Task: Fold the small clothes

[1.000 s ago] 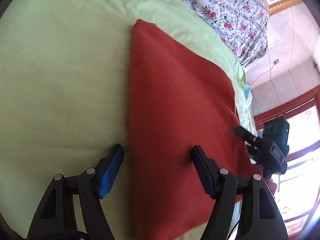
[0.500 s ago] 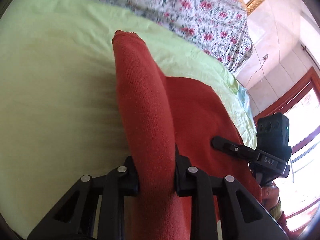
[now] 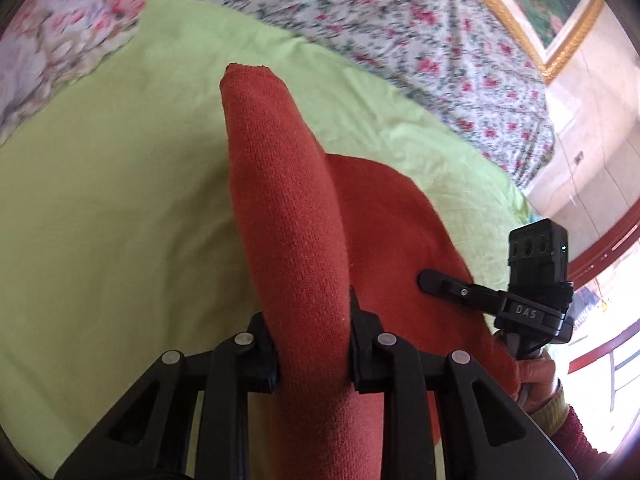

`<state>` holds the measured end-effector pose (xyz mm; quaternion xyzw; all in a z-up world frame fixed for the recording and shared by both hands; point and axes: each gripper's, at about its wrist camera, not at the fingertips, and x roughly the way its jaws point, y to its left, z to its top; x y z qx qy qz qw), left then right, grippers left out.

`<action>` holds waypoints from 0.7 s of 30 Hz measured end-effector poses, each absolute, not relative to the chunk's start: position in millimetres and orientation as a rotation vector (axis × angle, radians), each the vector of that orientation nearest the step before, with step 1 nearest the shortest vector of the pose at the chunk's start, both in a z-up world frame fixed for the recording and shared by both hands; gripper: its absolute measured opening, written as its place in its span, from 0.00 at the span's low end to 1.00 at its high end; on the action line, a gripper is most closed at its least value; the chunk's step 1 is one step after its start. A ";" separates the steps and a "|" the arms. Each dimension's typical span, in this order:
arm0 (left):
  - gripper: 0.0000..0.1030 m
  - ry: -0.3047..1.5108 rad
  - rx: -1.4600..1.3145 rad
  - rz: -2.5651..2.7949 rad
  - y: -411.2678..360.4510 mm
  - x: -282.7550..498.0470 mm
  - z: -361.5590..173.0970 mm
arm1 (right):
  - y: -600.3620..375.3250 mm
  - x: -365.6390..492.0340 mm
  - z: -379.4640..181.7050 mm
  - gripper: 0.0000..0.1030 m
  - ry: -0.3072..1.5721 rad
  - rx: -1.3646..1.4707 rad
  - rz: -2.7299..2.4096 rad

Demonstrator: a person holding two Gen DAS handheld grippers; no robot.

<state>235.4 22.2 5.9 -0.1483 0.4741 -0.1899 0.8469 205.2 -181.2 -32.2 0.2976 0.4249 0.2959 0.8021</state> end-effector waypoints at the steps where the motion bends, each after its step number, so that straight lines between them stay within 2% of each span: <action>1: 0.26 1.013 -0.314 -0.382 27.1 235.1 -1.4 | -177.9 208.2 -36.0 0.31 0.928 0.629 0.632; 4: 0.39 1.026 -0.310 -0.329 35.1 229.6 -17.0 | -173.0 211.6 -48.3 0.37 0.976 0.583 0.593; 6: 0.42 1.012 -0.306 -0.314 39.2 220.6 -16.5 | -179.4 209.2 -50.0 0.40 0.988 0.610 0.583; 17: 0.38 0.865 -0.261 -0.269 51.3 156.4 27.6 | -192.8 181.9 24.1 0.42 0.803 0.466 0.453; 21: 0.38 0.890 -0.217 -0.306 37.6 151.6 21.8 | -170.7 201.6 18.1 0.42 0.865 0.434 0.461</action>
